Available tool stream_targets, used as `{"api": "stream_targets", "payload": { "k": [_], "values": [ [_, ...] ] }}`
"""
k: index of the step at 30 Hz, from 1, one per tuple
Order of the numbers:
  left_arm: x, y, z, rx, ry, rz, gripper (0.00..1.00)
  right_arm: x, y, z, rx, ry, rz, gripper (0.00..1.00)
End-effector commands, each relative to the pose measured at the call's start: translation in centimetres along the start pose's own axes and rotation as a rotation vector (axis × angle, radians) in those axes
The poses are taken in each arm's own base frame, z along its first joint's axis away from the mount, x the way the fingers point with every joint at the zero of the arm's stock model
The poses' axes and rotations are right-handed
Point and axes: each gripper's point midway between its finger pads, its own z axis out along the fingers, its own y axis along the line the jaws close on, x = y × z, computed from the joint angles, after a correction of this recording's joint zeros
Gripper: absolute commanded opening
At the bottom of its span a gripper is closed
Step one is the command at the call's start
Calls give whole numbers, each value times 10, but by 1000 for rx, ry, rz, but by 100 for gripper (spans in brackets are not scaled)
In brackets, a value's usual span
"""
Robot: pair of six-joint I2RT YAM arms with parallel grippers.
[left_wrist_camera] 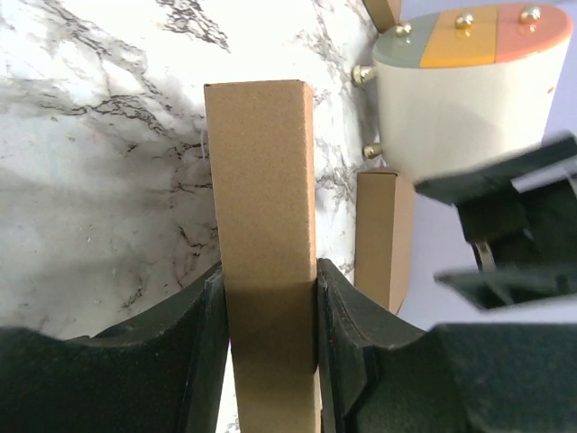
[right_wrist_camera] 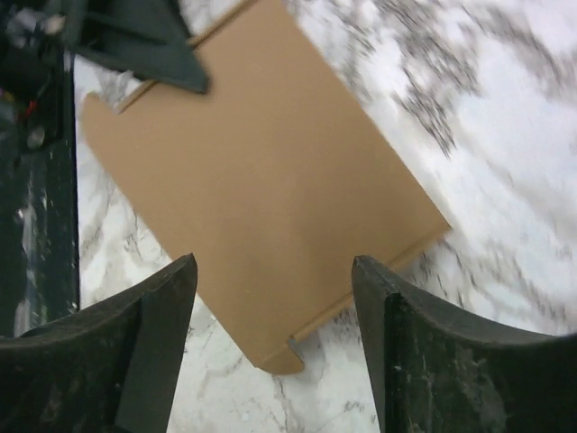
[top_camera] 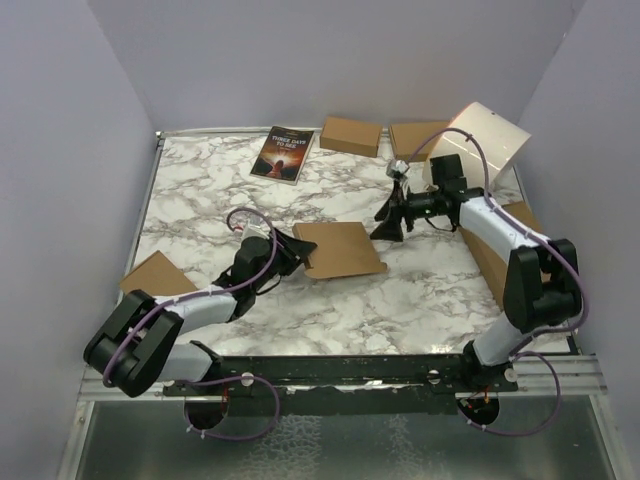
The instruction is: Fold the paper box
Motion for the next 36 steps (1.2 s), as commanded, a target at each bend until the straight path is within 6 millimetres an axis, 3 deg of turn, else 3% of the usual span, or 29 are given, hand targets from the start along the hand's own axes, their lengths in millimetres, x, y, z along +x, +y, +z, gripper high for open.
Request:
{"api": "stream_targets", "payload": {
  "k": [1, 3, 4, 8, 14, 22, 29, 36],
  "values": [
    [-12, 7, -4, -165, -14, -71, 29, -16, 65, 12, -130, -16, -469, 78],
    [-18, 2, -6, -207, -24, -98, 29, -22, 89, 11, -145, -52, -675, 97],
    [-20, -1, -7, -225, -27, -109, 29, -21, 97, 11, -148, -65, -765, 100],
    [-25, -15, -7, -255, -7, -187, 29, -24, 107, 16, -79, -67, -1002, 100],
    [-26, -35, -3, -254, 33, -310, 29, -29, 95, 43, 115, -39, -1096, 100],
    [-29, -51, -1, -239, 35, -386, 29, -20, 71, 62, 287, -49, -1114, 91],
    [-28, -56, 0, -219, 48, -414, 29, -28, 59, 74, 409, -45, -1168, 71],
    [-30, -57, -3, -215, 39, -425, 30, -29, 63, 72, 434, -62, -1219, 53]
  ]
}}
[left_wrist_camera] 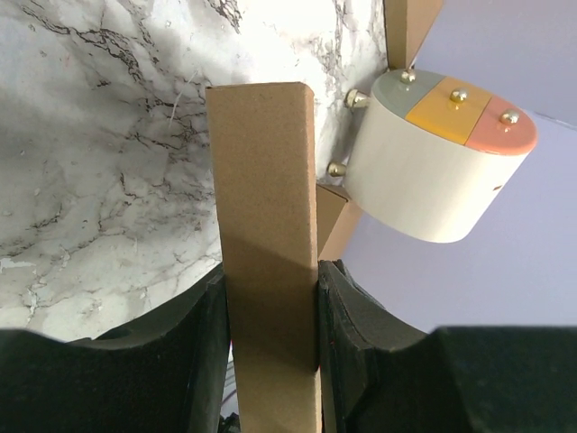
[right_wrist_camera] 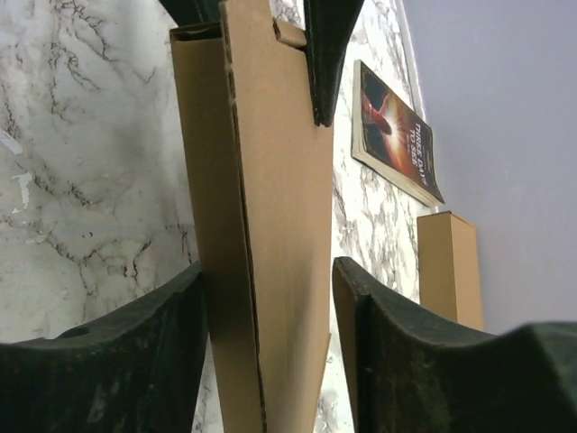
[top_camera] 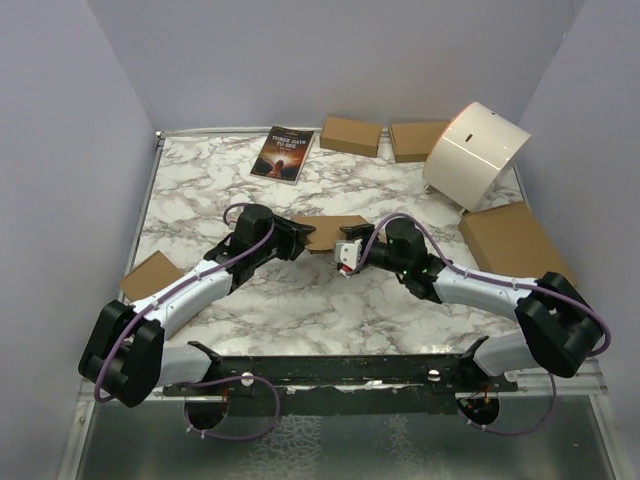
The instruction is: Fold the paper box
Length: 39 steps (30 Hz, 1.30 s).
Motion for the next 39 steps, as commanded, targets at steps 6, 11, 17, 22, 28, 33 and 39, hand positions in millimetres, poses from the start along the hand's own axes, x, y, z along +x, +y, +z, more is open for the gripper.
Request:
{"api": "stream_targets", "payload": {
  "k": [6, 11, 17, 22, 28, 33, 39],
  "values": [
    [-1, -14, -7, 49, -3, -69, 36, -11, -17, -7, 98, -23, -62, 35],
    [-5, -14, -12, 69, -23, -84, 57, -16, -22, -10, 115, -40, -39, 26],
    [-9, -19, -22, 105, -50, -59, 75, -21, -30, -11, 140, -45, 40, 24],
    [-26, -25, -44, 154, -166, 63, 77, -20, -40, -17, 118, -58, 177, 24],
    [-37, -21, -68, 302, -267, 356, 84, -20, -59, -31, 68, -95, 440, 24],
    [-29, -16, -84, 480, -320, 730, 98, -18, -73, -45, 4, -121, 662, 23],
    [-7, -16, -101, 707, -336, 1091, 99, -32, -84, -57, -141, -150, 950, 23]
  ]
}}
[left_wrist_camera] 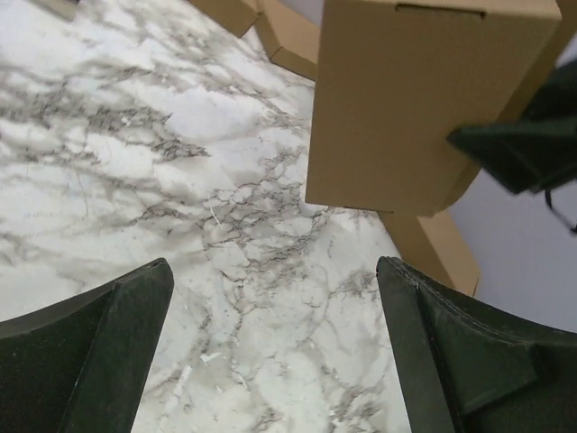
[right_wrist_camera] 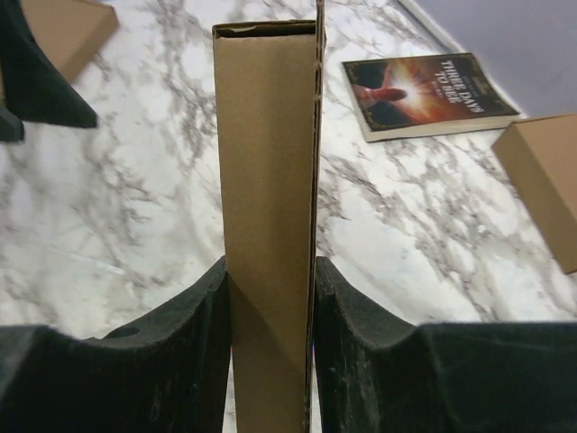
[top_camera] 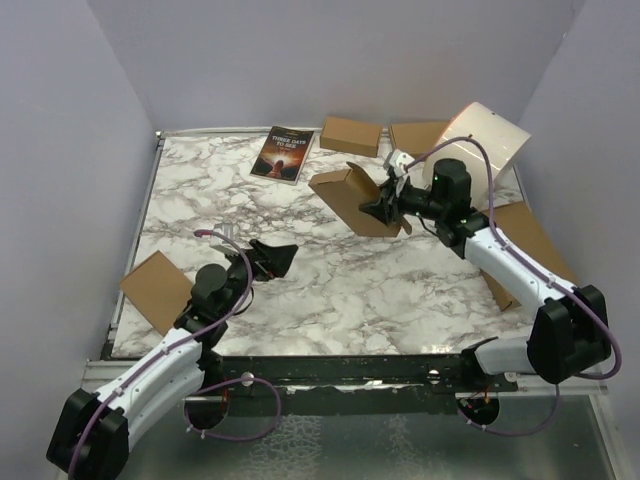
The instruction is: Fold the paper box
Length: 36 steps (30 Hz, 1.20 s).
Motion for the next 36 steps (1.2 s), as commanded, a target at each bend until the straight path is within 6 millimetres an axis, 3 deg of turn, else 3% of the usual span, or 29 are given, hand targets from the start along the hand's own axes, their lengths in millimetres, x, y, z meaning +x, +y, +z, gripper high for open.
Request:
{"api": "stream_targets", "payload": {
  "k": [1, 9, 16, 22, 30, 36],
  "values": [
    [-18, -52, -8, 328, -90, 328, 99, -22, 29, -7, -211, 20, 303, 23],
    [-16, -104, -20, 659, -63, 299, 99, -67, 51, -23, -395, 6, 529, 23],
    [-24, -123, -19, 745, -72, 237, 99, -88, 59, -36, -484, -33, 634, 23],
    [-30, -133, -16, 785, -79, 156, 99, -97, 65, -40, -562, -45, 702, 23],
    [-24, -144, -13, 857, -72, 66, 98, -95, 74, -44, -625, -67, 743, 23],
    [-11, -163, -4, 920, -37, 63, 85, -91, 78, -46, -628, -100, 731, 23]
  ]
}}
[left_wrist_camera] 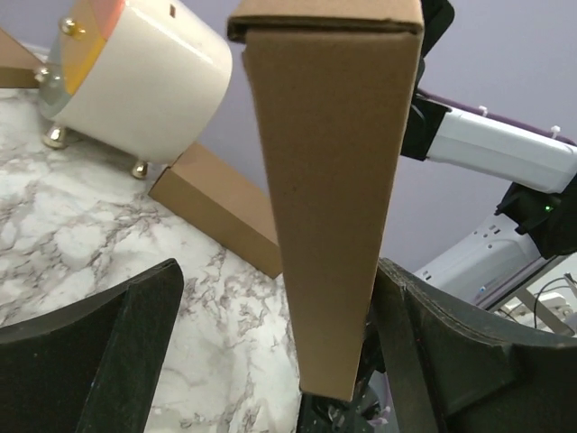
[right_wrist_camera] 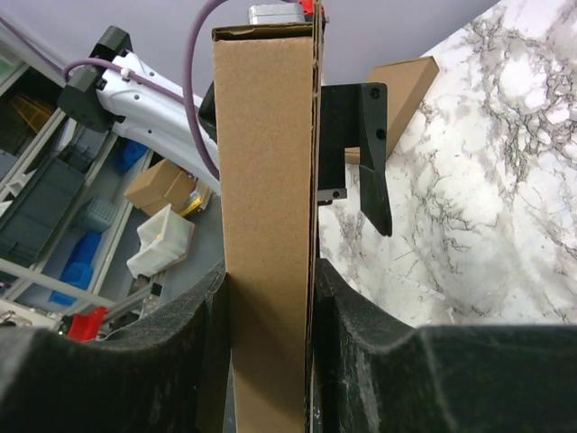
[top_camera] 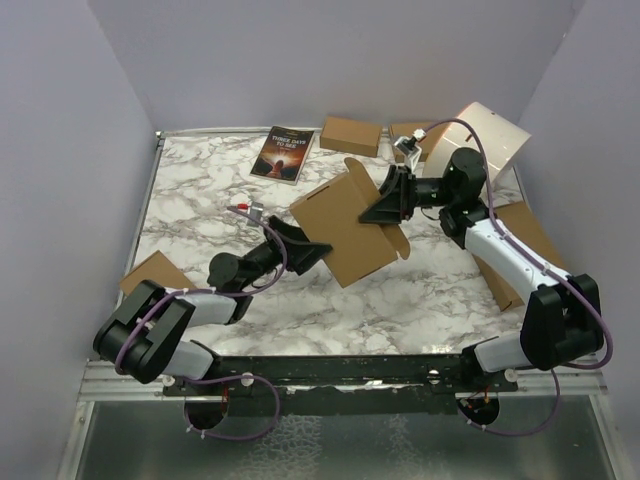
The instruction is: Fold the paper box
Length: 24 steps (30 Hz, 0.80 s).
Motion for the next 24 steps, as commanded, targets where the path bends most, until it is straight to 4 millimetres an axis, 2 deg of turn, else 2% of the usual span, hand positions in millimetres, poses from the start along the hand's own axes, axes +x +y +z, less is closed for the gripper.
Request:
{"api": "stream_targets", "payload": {
  "k": [1, 5, 11, 18, 22, 24],
  "values": [
    [-28, -57, 15, 239, -112, 128, 84, 0, 11, -1, -52, -17, -49, 23],
    [-34, -64, 16, 257, -136, 158, 80, 2, 11, -2, -46, -37, -60, 23],
    [-39, -78, 15, 298, -140, 179, 50, 5, 11, -2, -53, -43, -69, 23],
    [-33, -80, 13, 319, -113, 219, 24, 14, 10, -5, -54, -24, -132, 24],
    [-29, -81, 11, 333, -91, 252, 15, 19, 11, -6, -51, -6, -201, 27],
    [-28, -80, 9, 338, -78, 264, 11, 20, 12, -7, -55, 5, -240, 36]
  ]
}}
